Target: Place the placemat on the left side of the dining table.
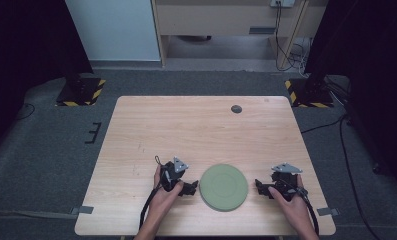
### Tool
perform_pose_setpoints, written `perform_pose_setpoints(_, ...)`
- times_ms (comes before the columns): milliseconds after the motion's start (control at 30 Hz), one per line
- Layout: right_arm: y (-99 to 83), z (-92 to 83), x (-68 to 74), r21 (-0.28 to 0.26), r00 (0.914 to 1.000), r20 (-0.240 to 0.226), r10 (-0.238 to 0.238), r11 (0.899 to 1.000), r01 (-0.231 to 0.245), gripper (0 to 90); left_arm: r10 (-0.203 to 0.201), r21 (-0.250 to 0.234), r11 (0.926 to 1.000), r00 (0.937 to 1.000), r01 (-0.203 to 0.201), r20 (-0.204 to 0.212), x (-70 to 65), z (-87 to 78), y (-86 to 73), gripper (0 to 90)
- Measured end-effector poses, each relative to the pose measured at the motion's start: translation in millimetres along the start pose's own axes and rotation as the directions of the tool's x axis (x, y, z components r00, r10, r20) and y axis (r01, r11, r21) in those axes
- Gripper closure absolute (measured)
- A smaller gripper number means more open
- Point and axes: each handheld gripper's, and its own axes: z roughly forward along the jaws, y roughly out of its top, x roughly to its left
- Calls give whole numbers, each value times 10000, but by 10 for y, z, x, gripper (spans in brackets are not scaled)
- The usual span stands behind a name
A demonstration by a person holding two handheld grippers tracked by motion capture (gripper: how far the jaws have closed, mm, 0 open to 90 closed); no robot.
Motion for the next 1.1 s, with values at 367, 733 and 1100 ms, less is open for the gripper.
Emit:
perform_pose_setpoints(367,-6,-14,3,-63,10000,-3,44,10000,-44,29,32,-51,10000,10000,-33,-43,-9,-7,-3,9)
perform_pose_setpoints(733,3,-57,62,-298,9997,-218,-50,9995,44,39,198,-665,9976,9997,-190,129,-56,-87,26,36)
perform_pose_setpoints(1100,-16,-198,175,-574,9924,-977,-753,9959,700,50,858,-1042,9913,9954,-810,423,-226,-298,-59,47)
